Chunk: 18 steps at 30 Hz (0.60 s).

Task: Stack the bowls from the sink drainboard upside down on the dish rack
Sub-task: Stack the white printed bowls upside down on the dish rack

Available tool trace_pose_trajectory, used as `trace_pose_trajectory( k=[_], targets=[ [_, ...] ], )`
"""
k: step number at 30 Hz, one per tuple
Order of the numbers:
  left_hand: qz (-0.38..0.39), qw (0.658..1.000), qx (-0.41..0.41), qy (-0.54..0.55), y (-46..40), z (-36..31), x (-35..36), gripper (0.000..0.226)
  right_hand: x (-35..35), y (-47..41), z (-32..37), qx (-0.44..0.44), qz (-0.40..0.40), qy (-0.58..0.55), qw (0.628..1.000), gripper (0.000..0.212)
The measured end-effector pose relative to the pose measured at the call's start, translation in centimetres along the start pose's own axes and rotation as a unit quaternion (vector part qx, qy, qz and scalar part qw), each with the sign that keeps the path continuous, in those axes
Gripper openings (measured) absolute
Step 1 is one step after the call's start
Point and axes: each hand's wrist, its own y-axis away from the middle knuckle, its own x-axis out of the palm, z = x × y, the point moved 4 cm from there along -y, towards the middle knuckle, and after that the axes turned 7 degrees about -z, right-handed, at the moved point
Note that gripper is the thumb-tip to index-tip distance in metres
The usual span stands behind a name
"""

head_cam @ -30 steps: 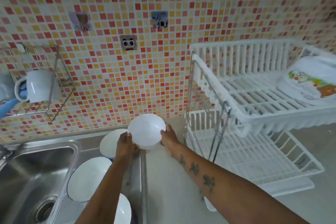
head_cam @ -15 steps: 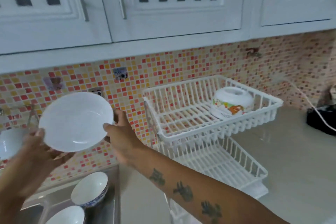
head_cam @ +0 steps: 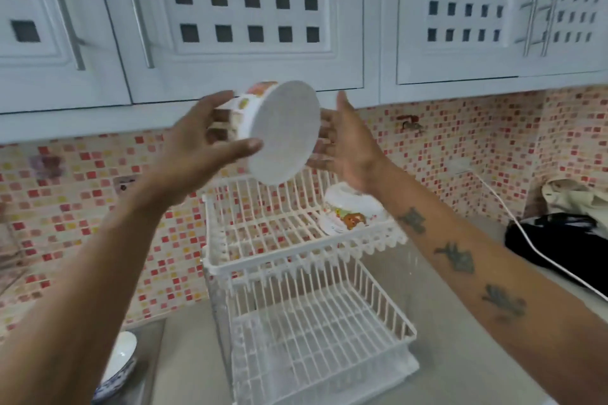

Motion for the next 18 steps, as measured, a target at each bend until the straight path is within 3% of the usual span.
trace_pose_trajectory(
  k=[3,9,18],
  targets=[
    [0.017,0.992,0.057,-0.112,-2.0,-0.9,5.8,0.094,-5.4,-2.5,0.9,0.017,-0.051,0.05,0.997,0.081],
    [0.09,0.954,0.145,-0.246,-4.2,-0.1,14.6,0.088,-10.7,-3.7,0.4,0.023,-0.11,0.176,0.978,0.074],
    [0.18,0.901,0.169,-0.355,-3.0,5.0,20.8,0.089,-12.8,-5.2,-6.5,0.124,-0.103,0.243,0.956,0.079]
  ],
)
